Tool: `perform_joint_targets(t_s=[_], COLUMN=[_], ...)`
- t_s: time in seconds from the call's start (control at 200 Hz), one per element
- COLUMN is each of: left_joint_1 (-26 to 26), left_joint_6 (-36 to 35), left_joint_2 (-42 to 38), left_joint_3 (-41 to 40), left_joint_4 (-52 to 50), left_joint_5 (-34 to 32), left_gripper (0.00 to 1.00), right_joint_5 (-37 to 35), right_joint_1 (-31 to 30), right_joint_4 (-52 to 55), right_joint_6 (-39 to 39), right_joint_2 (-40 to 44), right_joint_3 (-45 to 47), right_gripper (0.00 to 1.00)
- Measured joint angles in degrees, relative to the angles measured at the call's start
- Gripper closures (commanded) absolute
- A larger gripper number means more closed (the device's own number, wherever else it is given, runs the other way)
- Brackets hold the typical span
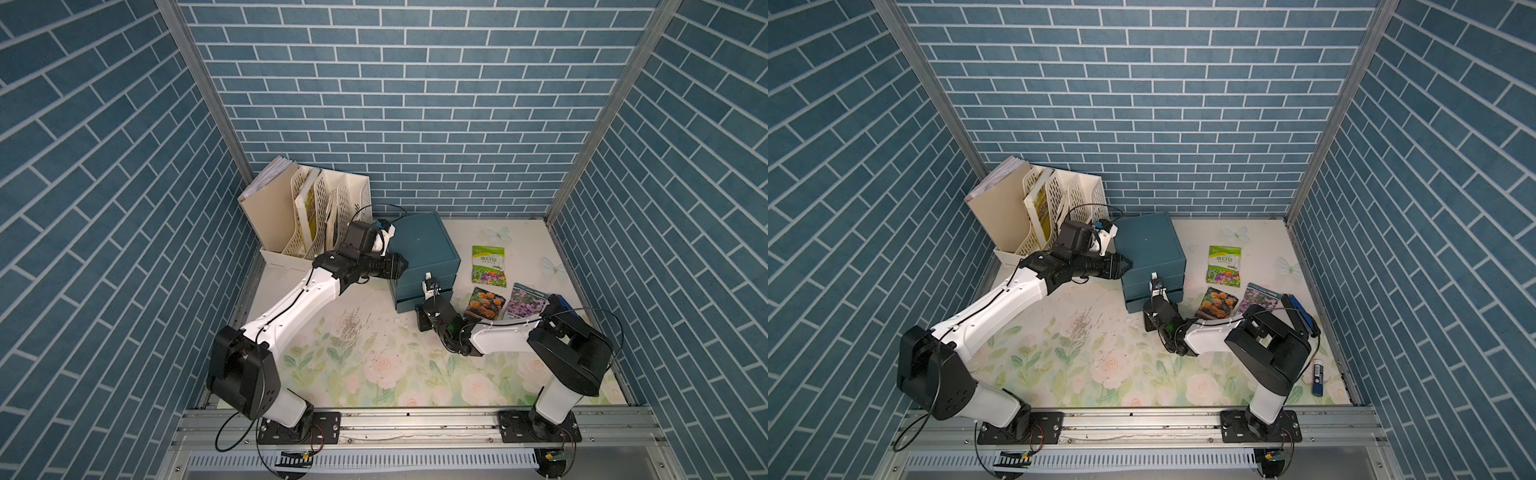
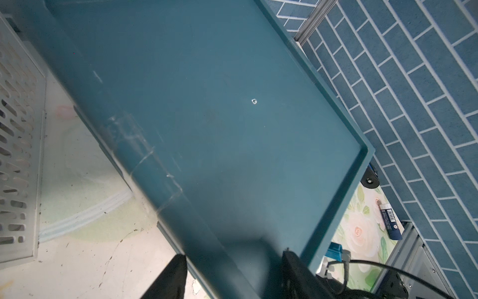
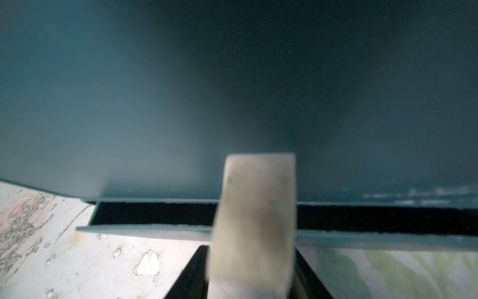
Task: Take the seed bags out of the drawer
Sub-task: Close the drawer in the storage box.
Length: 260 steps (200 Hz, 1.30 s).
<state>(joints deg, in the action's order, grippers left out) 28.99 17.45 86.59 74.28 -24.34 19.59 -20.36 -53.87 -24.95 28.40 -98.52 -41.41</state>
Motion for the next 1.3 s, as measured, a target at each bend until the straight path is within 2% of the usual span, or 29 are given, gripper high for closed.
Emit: perform_joint_targets(t_s=[0.87,1.3], left_joint_1=[-0.11,-0.26], left_joint_6=[0.04,0.0], left_joint_2=[0.11,0.24], left_joint_3=[0.04,0.17], left_joint_4=[0.09,0.04], left_joint_5=[-0.02,-0.15], left_gripper=[0.38,0.38], right_joint_5=[0.7,0.7], right_joint_1=[0.9,1.27], right_joint_4=[-2.54,-8.37], right_joint_6=[-1.44,-1.33], right_joint_2=[-1.05,-1.46], right_joint_3=[-0.02,0.35], right_gripper=[0.52,0.51])
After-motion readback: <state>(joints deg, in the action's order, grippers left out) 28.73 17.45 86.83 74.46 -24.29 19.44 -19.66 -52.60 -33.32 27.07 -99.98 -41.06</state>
